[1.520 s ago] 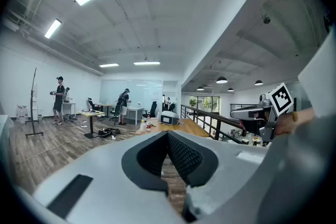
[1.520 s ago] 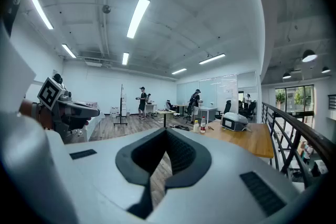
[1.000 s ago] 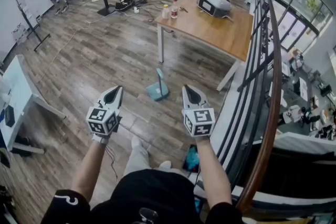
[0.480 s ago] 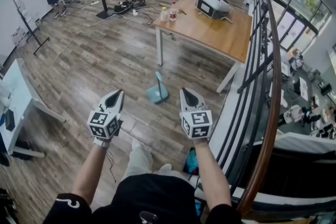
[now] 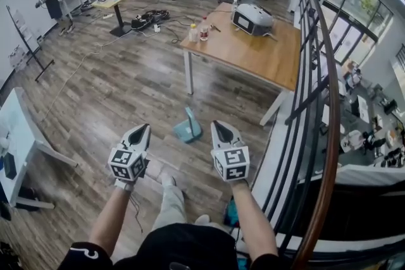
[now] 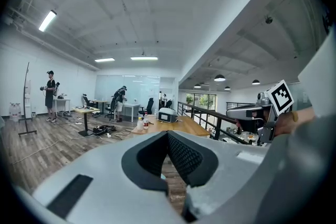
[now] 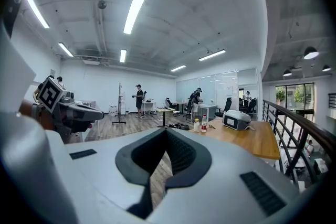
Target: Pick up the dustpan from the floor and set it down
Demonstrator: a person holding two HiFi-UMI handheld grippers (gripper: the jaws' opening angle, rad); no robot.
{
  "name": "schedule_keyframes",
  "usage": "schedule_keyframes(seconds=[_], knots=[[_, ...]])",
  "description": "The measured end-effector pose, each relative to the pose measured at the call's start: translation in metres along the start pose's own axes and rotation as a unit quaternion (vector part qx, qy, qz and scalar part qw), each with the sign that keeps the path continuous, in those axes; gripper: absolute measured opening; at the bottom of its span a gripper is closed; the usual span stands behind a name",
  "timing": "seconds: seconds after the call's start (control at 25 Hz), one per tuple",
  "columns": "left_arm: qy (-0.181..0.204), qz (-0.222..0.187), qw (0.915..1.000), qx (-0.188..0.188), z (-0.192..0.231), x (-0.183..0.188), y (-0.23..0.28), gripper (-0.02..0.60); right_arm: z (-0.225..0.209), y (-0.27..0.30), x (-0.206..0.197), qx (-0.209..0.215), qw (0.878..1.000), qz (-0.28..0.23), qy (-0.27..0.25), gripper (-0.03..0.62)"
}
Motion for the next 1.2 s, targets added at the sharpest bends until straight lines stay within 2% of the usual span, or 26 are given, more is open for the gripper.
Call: schedule_keyframes(seconds=[0.76,1.2], knots=[[-0.014,0.003,0.9995,-0.027,0.157,0.045,0.149,-0.002,-0.024,0.206,0.040,-0.011,1.000,0.023,0.005,-0.011],[-0.020,0.003,0.9991,-0.037,0.234,0.055,0.192,-0.002,-0.020,0.285,0.054,-0.030,0.999,0.028,0.007,-0.011]])
Point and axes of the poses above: the fingertips, and each gripper's own axes: y forward along the fingers, z to its left, x out of its top, the point moved 6 cm from there along -y, backward along the fingers, and after that the axes turned 1 degree about z, right-handed, at the moved point
